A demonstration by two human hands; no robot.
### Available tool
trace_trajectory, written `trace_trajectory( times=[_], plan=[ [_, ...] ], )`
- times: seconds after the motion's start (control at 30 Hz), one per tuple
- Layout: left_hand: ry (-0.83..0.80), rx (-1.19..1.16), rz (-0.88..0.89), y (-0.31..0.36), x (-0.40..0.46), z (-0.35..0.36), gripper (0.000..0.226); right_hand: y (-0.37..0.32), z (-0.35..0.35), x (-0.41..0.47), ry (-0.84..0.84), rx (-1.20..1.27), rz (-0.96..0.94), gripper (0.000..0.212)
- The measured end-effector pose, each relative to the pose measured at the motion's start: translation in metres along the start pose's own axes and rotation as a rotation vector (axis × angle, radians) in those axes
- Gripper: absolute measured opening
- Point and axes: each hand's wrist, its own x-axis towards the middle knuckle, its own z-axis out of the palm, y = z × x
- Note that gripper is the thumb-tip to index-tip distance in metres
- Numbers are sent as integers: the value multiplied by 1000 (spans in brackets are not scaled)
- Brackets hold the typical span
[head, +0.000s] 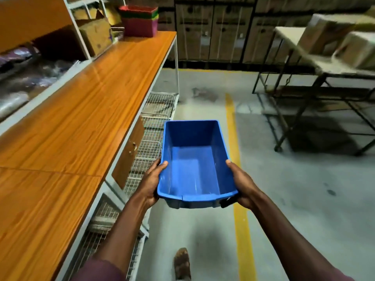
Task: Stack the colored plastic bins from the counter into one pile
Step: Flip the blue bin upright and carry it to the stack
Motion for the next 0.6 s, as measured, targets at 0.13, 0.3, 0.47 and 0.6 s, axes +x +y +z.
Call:
trace_trajectory(
  times=[0.13,0.3,0.47,0.6],
  plan=[
    [-23,25,-26,41,86,14,42,-51,5,68,38,29,5,48],
    [-42,40,-40,90,193,36,45,-123,7,151,84,67,2,47],
    [-39,68,-41,131,323,60,54,-200,0,251,100,98,-37,41],
    [-24,70,-21,164,424,89,51,-267,-12,339,88,86,-66,41]
  ],
)
